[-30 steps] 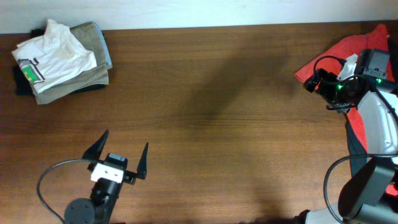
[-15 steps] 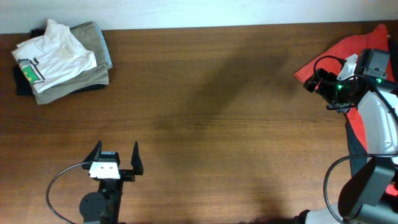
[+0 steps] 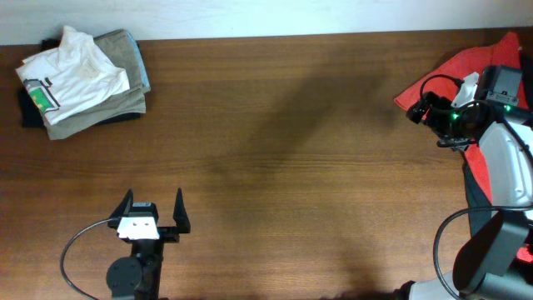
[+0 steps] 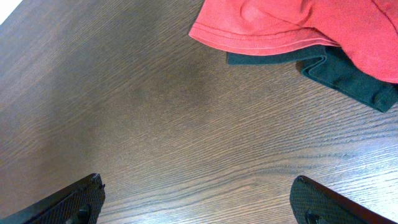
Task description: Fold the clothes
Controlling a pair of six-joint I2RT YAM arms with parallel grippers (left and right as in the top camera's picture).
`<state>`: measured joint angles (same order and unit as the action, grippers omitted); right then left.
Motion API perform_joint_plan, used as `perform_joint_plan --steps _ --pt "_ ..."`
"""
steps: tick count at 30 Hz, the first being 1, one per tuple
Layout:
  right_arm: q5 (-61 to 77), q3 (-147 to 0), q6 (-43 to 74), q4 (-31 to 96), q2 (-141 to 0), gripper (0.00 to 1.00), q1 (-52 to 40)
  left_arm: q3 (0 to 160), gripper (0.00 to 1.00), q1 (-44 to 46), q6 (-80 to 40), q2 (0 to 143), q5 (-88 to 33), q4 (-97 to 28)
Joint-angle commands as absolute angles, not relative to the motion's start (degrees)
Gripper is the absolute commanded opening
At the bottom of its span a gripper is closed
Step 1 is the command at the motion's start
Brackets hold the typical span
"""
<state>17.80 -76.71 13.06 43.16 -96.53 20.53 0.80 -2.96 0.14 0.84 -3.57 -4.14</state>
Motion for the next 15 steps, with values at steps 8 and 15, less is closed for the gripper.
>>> perform_joint_plan --steps 8,15 --pt "17.3 -77.4 13.0 43.0 -96.0 0.99 20.5 0.5 0.99 -2.8 -0.4 0.3 -2.7 -4.4" --pt "17.3 -76.5 13.0 43.0 -90.8 0.99 18.3 0.5 0.99 -2.8 -0.4 0.3 -2.7 -4.4"
